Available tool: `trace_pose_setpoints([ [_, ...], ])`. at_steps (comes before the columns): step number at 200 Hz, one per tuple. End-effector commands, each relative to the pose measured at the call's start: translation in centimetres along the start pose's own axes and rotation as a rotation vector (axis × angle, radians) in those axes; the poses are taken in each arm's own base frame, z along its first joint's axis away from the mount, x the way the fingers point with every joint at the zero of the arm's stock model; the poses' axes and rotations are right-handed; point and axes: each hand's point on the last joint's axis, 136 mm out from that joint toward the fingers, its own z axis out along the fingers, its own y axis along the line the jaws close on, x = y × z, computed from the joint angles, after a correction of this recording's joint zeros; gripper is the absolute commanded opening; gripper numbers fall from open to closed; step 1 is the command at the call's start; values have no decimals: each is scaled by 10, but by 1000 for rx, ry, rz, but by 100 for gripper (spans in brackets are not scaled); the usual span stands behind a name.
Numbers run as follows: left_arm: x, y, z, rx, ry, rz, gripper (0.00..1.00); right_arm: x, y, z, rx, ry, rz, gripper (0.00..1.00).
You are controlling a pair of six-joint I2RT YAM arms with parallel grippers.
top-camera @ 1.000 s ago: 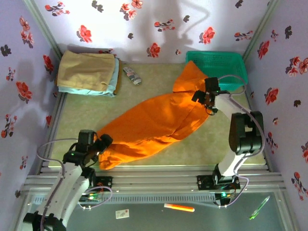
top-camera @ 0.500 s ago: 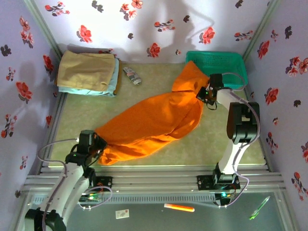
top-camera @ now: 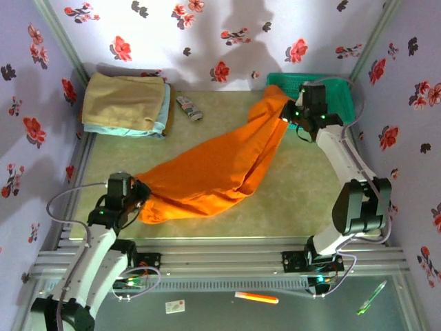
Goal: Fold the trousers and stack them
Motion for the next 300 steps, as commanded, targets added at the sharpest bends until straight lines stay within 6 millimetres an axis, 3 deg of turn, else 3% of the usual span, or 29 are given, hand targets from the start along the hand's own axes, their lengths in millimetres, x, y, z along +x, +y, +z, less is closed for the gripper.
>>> trace_pose_setpoints([
  [1, -24, -23, -13, 35, -61, 53, 0, -55, 21, -43, 18, -174, -61, 0],
  [33, -42, -49, -29, 74, -78, 87, 0, -87, 49, -100, 37, -283, -122, 0],
  [60, -60, -66, -47, 92, -126, 145, 0, -87, 49, -152, 78, -367, -123, 0],
  [76, -69, -70, -53, 90, -146, 150, 0, -75, 41, -180, 105, -399, -114, 0],
  [110, -80, -81, -74, 122, -187, 191, 0, -30, 24, -233, 124, -439, -108, 0],
  [136, -84, -85, -99, 148, -234, 210, 0, 7, 16, -253, 75, -403, -85, 0],
  [155, -80, -77, -97, 139, -240, 204, 0, 35, 8, -237, 83, -303, -88, 0],
  [187, -73, -57, -59, 61, -182, 168, 0, 71, -17, -167, 182, -154, -102, 0],
  [219, -92, -39, -21, -44, -172, 108, 0, 75, -37, -89, 297, -40, -114, 0],
  [238, -112, -25, -3, -124, -179, 24, 0, 69, -60, -45, 369, 28, -68, 12],
  [252, -126, -32, 5, -113, -167, 3, 37, 56, -70, -29, 386, 46, -23, 31],
  [262, -134, -39, 3, -97, -161, -5, 73, 45, -71, -30, 398, 18, -13, 45],
  [268, -137, -44, 0, -88, -163, -3, 87, 40, -70, -34, 398, 4, -9, 54],
  [281, -137, -54, -11, -61, -154, 8, 98, 37, -61, -45, 370, -13, -4, 60],
  [300, -118, -47, -29, -61, -124, 19, 100, 59, -53, -65, 317, -4, -10, 64],
])
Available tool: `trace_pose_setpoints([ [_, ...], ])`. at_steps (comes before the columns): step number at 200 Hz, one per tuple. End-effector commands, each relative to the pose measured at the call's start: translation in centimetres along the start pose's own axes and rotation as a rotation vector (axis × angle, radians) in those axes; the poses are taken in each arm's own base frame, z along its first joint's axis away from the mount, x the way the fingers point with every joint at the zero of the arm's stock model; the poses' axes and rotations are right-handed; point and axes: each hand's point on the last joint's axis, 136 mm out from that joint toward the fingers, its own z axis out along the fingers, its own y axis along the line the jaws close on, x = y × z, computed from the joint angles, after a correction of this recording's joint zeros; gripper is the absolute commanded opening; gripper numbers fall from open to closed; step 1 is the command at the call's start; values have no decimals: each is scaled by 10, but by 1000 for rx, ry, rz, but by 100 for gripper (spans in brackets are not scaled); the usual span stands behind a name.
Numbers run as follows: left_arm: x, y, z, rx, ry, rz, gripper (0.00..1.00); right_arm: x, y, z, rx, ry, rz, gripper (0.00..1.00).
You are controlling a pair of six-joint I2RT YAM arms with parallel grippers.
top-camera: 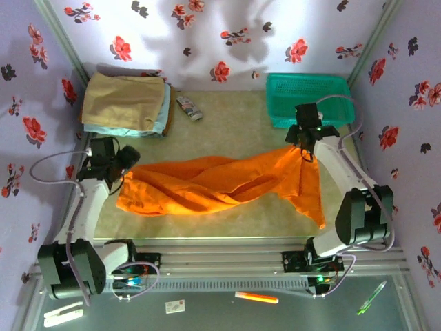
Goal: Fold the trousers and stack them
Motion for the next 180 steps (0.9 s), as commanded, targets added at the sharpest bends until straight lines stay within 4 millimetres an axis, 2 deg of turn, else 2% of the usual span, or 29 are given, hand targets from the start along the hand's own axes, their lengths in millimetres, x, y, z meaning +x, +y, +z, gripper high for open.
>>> trace_pose_setpoints([
  [1, 3, -8, -32, 59, -4, 8, 100, -4, 10, -45, -101, -85, 18, 64],
  [18, 33, 13, -48, 42, 40, 7, 99, 35, 5, -56, -145, -44, 2, 68],
  [32, 64, 29, -53, 46, 91, -19, 99, 71, -3, -55, -185, 10, 11, 73],
  [43, 87, 31, -55, 95, 141, -17, 99, 94, -12, -52, -191, 50, 17, 76],
  [54, 100, 39, -56, 87, 158, -9, 99, 109, -18, -49, -189, 77, 16, 78],
  [64, 104, 44, -52, 78, 156, 0, 99, 115, -20, -47, -192, 87, 10, 78],
  [79, 101, 48, -44, 47, 143, 2, 99, 110, -15, -44, -207, 79, 18, 77],
  [97, 93, 38, -30, 49, 145, -6, 98, 95, -2, -37, -235, 74, 38, 77],
  [120, 85, 28, -9, 46, 160, 3, 98, 77, 5, -16, -202, 83, 75, 78],
  [143, 64, 30, 3, -25, 123, 8, 99, 62, 11, 7, -196, 104, 127, 76],
  [160, 43, 24, 10, -34, 80, -8, 100, 53, 29, 16, -246, 117, 156, 73],
  [180, 24, 32, 24, -111, 66, -40, 100, 49, 50, 29, -290, 144, 167, 73],
])
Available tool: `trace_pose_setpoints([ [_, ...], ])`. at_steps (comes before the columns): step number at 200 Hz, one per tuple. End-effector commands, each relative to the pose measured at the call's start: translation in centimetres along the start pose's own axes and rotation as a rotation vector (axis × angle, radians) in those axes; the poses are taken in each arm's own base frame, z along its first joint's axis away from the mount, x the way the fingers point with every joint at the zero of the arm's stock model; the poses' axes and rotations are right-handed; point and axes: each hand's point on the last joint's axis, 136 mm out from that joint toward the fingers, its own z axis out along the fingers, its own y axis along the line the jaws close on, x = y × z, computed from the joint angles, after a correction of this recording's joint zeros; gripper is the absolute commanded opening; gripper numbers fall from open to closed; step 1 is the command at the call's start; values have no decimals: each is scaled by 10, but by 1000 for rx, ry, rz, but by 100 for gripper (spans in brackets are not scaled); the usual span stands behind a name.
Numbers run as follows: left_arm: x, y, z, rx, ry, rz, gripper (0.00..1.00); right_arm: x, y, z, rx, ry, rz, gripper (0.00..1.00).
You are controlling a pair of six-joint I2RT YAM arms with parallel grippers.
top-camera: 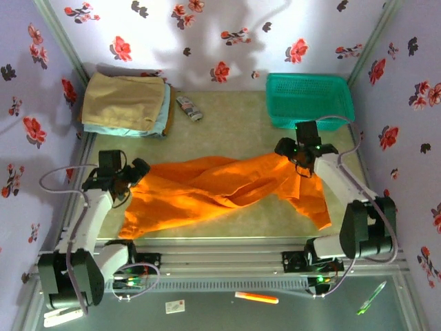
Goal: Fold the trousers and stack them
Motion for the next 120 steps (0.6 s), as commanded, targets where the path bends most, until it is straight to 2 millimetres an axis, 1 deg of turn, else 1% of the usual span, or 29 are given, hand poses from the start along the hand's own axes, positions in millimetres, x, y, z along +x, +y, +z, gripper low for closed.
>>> trace_pose_setpoints([
  [1, -45, -8, 2, -29, -108, -25, 100, -18, 36, 7, -108, -13, 38, 73],
  [19, -53, 7, 17, -74, -91, -107, 100, -17, 27, 25, -58, 7, 58, 73],
  [33, -57, 16, 26, -92, -87, -153, 100, -22, 28, 28, -65, -2, 70, 73],
  [50, -65, 20, 30, -101, -104, -180, 100, -28, 48, 21, -135, -8, 57, 69],
  [63, -72, 22, 29, -106, -120, -187, 98, -30, 68, 7, -174, -16, 24, 66],
  [68, -74, 22, 27, -104, -125, -187, 96, -28, 76, 1, -178, -21, 1, 66],
  [78, -75, 21, 24, -95, -132, -172, 91, -22, 90, -12, -196, -38, -49, 65],
  [85, -72, 21, 24, -89, -127, -170, 86, -19, 97, -20, -202, -54, -78, 66],
  [97, -63, 22, 27, -70, -105, -169, 66, -15, 112, -31, -231, -80, -117, 66],
  [107, -52, 25, 27, -64, -79, -177, 56, -14, 120, -36, -237, -90, -133, 67],
  [111, -49, 26, 26, -57, -73, -177, 54, -15, 124, -37, -241, -92, -144, 67],
  [120, -43, 26, 21, -39, -71, -183, 54, -16, 131, -38, -242, -96, -166, 68],
])
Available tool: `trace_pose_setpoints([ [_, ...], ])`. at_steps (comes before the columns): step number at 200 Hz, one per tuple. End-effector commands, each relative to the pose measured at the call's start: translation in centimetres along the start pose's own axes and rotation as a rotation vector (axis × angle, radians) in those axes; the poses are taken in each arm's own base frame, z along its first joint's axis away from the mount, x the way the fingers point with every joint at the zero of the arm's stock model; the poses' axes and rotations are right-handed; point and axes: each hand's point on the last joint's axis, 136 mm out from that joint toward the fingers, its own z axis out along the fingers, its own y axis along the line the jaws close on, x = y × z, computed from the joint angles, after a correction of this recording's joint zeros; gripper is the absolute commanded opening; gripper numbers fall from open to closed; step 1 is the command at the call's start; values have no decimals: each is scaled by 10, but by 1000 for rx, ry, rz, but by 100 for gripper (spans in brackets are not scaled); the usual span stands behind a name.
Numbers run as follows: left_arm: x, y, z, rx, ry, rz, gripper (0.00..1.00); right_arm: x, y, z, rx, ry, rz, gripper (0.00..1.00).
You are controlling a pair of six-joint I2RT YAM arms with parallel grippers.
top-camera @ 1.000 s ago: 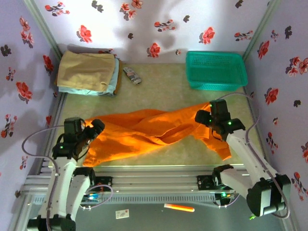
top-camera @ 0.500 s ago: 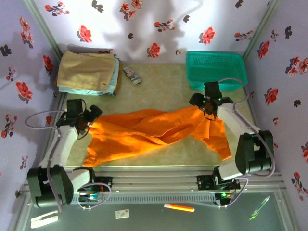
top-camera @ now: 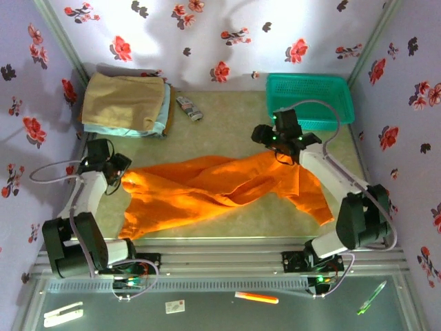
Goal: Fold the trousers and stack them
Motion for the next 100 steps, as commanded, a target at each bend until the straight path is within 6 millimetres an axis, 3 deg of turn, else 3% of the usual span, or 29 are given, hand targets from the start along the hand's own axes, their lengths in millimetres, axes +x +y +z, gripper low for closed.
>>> trace_pose_setpoints([
  [1, 13, 4, -10, 47, 18, -13, 55, -18, 22, -13, -12, -67, -63, 68],
  [20, 11, 0, -33, 82, -17, 4, 61, -25, 27, 10, -6, -72, -82, 71],
  [38, 1, -7, -63, 87, -56, 43, 72, -23, 20, 53, 56, 13, -129, 71],
  [59, -5, -14, -91, 108, -86, 74, 81, -10, 3, 103, 119, 130, -138, 62],
  [81, -17, -25, -106, 147, -140, 107, 86, 15, -12, 120, 118, 177, -97, 59],
  [100, -22, -40, -91, 171, -115, 115, 86, 50, -22, 117, 90, 232, -69, 55],
])
